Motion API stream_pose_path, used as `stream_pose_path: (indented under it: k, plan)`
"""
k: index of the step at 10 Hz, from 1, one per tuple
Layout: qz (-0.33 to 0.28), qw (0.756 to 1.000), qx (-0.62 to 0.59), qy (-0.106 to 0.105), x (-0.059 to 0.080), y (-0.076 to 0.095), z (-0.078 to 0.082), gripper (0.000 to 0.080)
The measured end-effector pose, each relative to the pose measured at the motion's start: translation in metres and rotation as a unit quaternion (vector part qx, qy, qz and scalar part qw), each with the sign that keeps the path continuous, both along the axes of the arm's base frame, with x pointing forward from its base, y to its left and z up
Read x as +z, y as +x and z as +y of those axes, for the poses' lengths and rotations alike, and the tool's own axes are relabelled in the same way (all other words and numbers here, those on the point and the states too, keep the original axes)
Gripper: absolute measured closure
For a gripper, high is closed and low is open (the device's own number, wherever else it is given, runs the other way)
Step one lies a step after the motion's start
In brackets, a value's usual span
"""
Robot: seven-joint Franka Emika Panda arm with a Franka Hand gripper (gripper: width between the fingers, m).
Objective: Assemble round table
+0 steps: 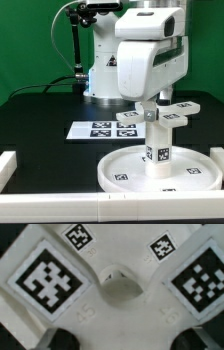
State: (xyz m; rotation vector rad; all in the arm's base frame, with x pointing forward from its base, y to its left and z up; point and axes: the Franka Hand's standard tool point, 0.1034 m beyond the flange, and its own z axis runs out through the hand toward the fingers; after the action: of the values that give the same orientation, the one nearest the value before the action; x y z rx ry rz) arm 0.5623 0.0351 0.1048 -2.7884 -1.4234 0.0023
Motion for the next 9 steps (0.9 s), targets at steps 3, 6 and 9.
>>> stream_pose_path:
  k: [3, 6, 9]
  plan:
    - [0.0, 0.986, -0.164, -0.001, -0.0004, -0.0004, 0.003, 0.0357]
    - [0.002, 0.946, -0.323, -0.001, -0.0009, -0.0008, 0.0031, 0.0357]
    - [0.0, 0.892, -0.452, 0.0, -0.0012, -0.0007, 0.0041, 0.0357]
